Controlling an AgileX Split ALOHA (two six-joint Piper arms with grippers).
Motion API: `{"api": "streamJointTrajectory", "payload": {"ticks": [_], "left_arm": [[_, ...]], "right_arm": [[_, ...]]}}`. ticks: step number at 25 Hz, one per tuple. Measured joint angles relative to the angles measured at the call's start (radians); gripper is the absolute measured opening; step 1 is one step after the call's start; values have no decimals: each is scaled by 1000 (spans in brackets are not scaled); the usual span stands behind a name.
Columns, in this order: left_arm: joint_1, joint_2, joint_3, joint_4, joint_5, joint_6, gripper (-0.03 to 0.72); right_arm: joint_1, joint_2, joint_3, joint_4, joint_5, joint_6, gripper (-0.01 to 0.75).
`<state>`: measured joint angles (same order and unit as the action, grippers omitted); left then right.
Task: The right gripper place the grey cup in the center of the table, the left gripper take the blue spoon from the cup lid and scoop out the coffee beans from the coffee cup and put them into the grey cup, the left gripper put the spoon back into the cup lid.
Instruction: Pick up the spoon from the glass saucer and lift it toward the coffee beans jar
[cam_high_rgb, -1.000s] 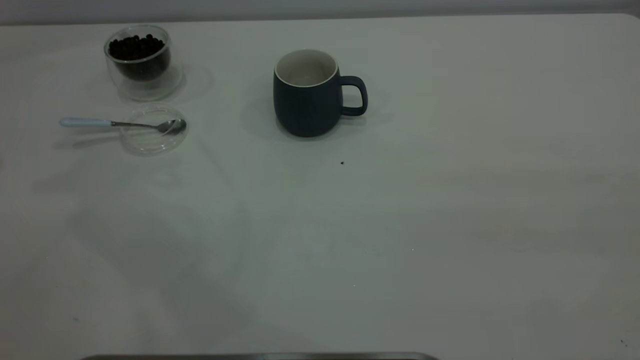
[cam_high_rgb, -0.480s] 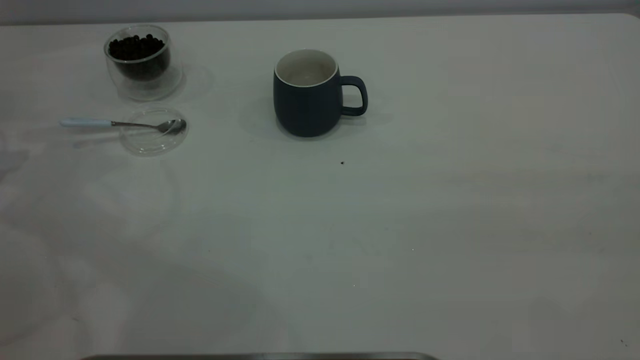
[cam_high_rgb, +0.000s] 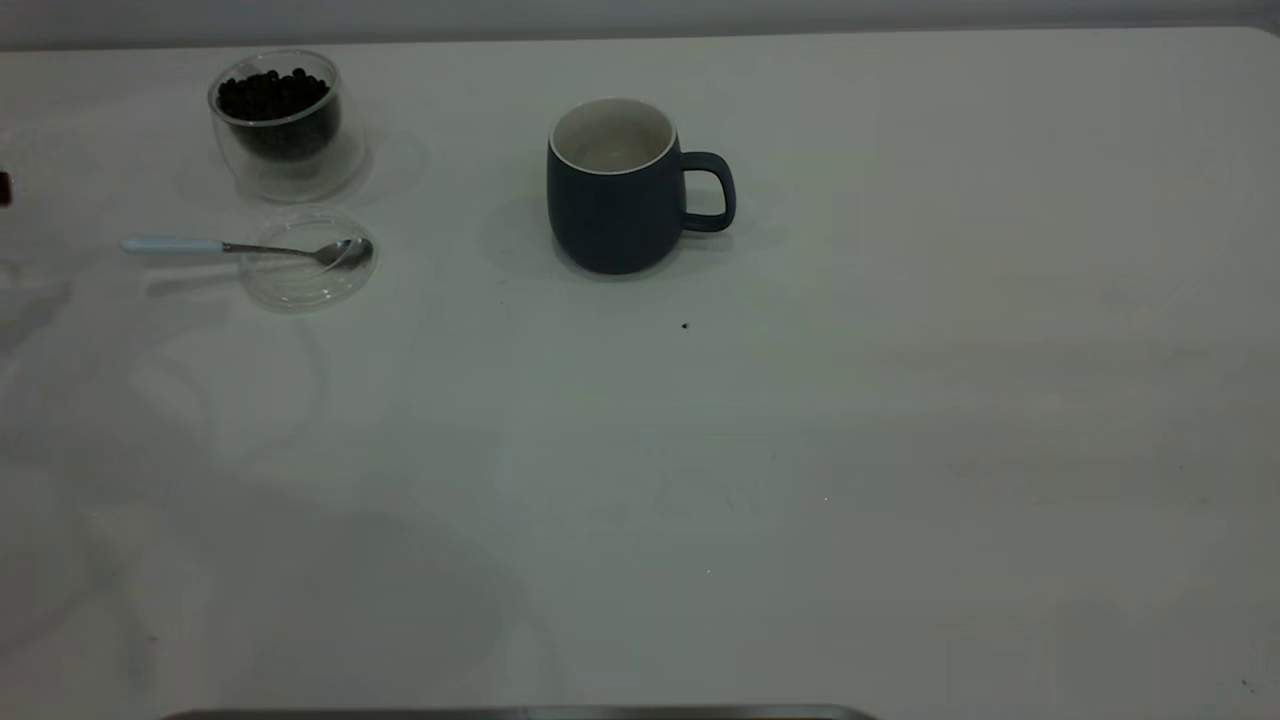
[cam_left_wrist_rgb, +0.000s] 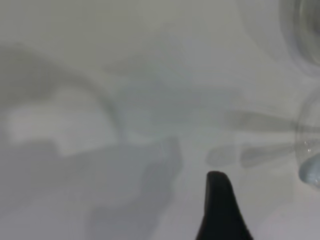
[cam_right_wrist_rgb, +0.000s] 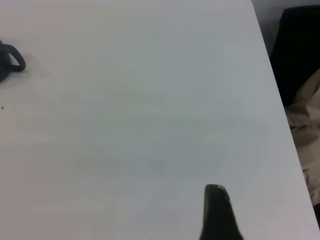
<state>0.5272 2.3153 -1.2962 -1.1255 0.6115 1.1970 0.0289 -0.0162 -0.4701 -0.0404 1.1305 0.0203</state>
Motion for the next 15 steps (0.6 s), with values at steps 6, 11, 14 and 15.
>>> {"api": "streamJointTrajectory", "payload": {"ticks": [6,11,14,15], "left_arm": [[-53,41,-59,-13,22,5,567],[-121,92,-97,-21,32,19,567],[-150,119,-102,-29,16,44,567],[-157,125,-102,-30,5,51,567]], "right_arm": [[0,0,0,0,0,0,458],[0,0,0,0,0,0,458],[0,0,0,0,0,0,458],[0,0,0,0,0,0,458]]}}
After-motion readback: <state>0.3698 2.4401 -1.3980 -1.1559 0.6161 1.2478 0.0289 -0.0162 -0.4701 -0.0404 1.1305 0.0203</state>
